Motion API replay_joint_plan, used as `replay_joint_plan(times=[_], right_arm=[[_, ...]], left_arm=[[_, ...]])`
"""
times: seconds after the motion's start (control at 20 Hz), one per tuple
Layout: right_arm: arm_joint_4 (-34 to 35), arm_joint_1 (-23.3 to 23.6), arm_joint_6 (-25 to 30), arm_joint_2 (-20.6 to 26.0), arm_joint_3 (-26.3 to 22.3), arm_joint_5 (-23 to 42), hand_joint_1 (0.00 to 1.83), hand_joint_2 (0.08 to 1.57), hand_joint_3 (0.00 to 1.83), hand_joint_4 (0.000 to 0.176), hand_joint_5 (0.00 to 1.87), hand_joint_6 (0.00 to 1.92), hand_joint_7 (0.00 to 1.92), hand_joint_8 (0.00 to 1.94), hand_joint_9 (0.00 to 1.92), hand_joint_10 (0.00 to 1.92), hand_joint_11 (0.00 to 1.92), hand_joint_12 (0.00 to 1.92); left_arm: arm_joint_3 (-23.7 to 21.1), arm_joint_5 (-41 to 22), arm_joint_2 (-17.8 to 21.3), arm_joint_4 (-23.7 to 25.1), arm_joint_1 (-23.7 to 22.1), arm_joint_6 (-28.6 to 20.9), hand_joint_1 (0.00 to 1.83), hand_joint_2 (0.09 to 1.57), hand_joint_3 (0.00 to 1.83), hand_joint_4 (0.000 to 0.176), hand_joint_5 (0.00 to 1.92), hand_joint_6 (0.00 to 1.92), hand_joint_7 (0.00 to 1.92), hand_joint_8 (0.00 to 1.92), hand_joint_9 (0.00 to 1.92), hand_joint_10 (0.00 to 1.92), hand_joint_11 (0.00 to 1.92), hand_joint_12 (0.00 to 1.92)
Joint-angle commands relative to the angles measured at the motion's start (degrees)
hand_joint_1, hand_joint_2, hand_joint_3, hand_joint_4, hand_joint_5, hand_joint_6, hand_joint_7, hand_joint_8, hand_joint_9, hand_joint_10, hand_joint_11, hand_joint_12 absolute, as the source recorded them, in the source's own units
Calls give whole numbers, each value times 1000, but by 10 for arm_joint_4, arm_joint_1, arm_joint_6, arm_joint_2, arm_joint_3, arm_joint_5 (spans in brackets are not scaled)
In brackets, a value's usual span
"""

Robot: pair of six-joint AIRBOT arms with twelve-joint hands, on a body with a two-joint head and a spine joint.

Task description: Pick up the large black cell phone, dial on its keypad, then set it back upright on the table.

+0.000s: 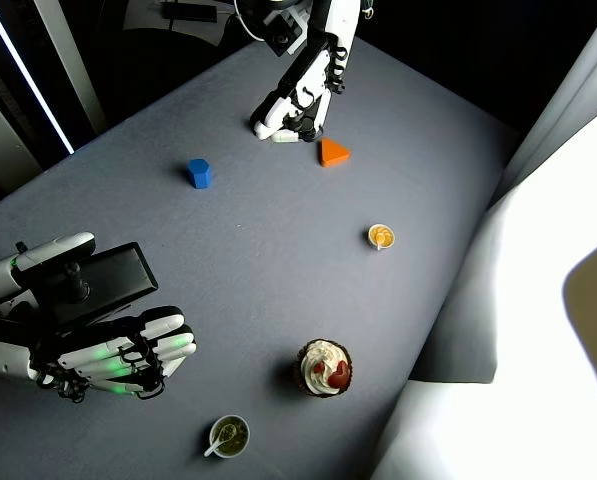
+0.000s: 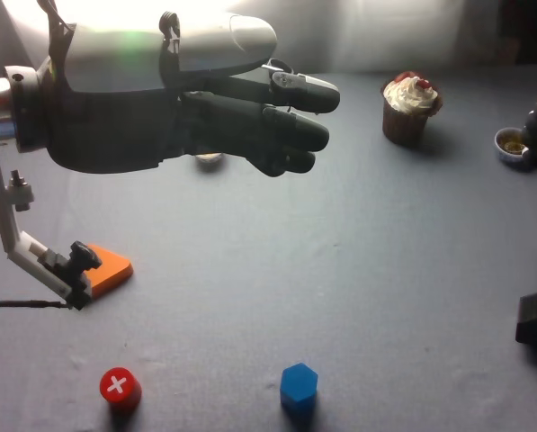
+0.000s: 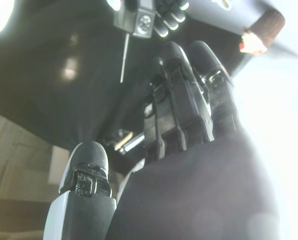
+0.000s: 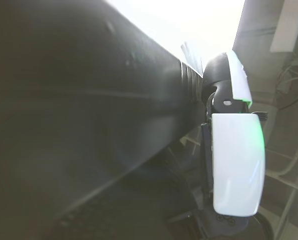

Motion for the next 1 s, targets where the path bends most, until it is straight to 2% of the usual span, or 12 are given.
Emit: replay_joint_plan(times=[0.0, 0.1, 0.15, 0.2, 0.3, 0.35, 0.4, 0.6, 0.7, 0.75, 0.95], right_arm=[[1, 4, 7, 8, 4, 90, 711, 1048, 4, 30, 484, 3, 388, 1, 342, 2, 0, 938], [-10, 4, 5, 10, 1, 95, 698, 1050, 3, 33, 478, 1, 375, 2, 335, 1, 0, 894], [-13, 4, 4, 12, -1, 98, 720, 1043, 0, 22, 484, 3, 376, 2, 345, 3, 0, 951], [-14, 4, 3, 14, -4, 100, 716, 1043, 0, 22, 483, 2, 382, 3, 350, 4, 0, 965], [-18, 8, 1, 21, -14, 101, 696, 1056, 5, 27, 469, 0, 382, 2, 344, 1, 0, 963], [-18, 9, 0, 23, -17, 101, 700, 1052, 1, 36, 481, 4, 376, 0, 339, 0, 0, 941], [-19, 11, -1, 26, -20, 101, 700, 1052, 1, 36, 481, 4, 376, 0, 339, 0, 0, 941], [-31, 17, -5, 46, -37, 101, 738, 1048, 0, 19, 472, 7, 380, 3, 343, 3, 0, 990], [-33, 20, -8, 57, -47, 101, 713, 1055, 1, 29, 482, 5, 375, 1, 334, 2, 0, 965], [-33, 23, -9, 63, -51, 101, 670, 1072, 5, 31, 447, 1, 338, 0, 310, 1, 0, 880], [-33, 27, -12, 90, -76, 103, 606, 1106, 10, 34, 423, 1, 336, 2, 313, 4, 0, 861]], left_arm=[[0, -34, 2, -41, -10, -2, 0, 1274, 0, 33, 315, 0, 493, 1, 531, 1, 1, 1138], [0, -34, 2, -41, -10, -1, 0, 1274, 0, 34, 321, 2, 496, 2, 544, 6, 0, 1166], [0, -34, 2, -41, -10, -1, 0, 1276, 1, 35, 335, 7, 499, 2, 555, 10, 0, 1175], [0, -34, 2, -41, -10, -1, 0, 1277, 1, 35, 341, 8, 502, 3, 560, 12, 0, 1177], [0, -34, 2, -41, -10, -1, 0, 1274, 0, 38, 328, 2, 504, 4, 565, 14, 1, 1180], [0, -34, 2, -41, -10, -1, 0, 1279, 2, 37, 332, 3, 505, 3, 562, 12, 0, 1184], [0, -34, 2, -41, -10, -1, 0, 1279, 2, 37, 332, 3, 505, 3, 562, 12, 0, 1184], [0, -33, 2, -42, -10, -1, 0, 1276, 0, 34, 333, 2, 509, 3, 567, 12, 0, 1194], [0, -33, 1, -42, -10, -2, 0, 1277, 0, 32, 319, 0, 509, 3, 565, 11, 0, 1197], [0, -33, 0, -42, -10, -2, 0, 1280, 2, 30, 312, 1, 511, 3, 563, 9, 18, 1203], [0, -32, -3, -44, -10, -2, 0, 1282, 1, 30, 322, 3, 499, 2, 533, 4, 19, 1174]])
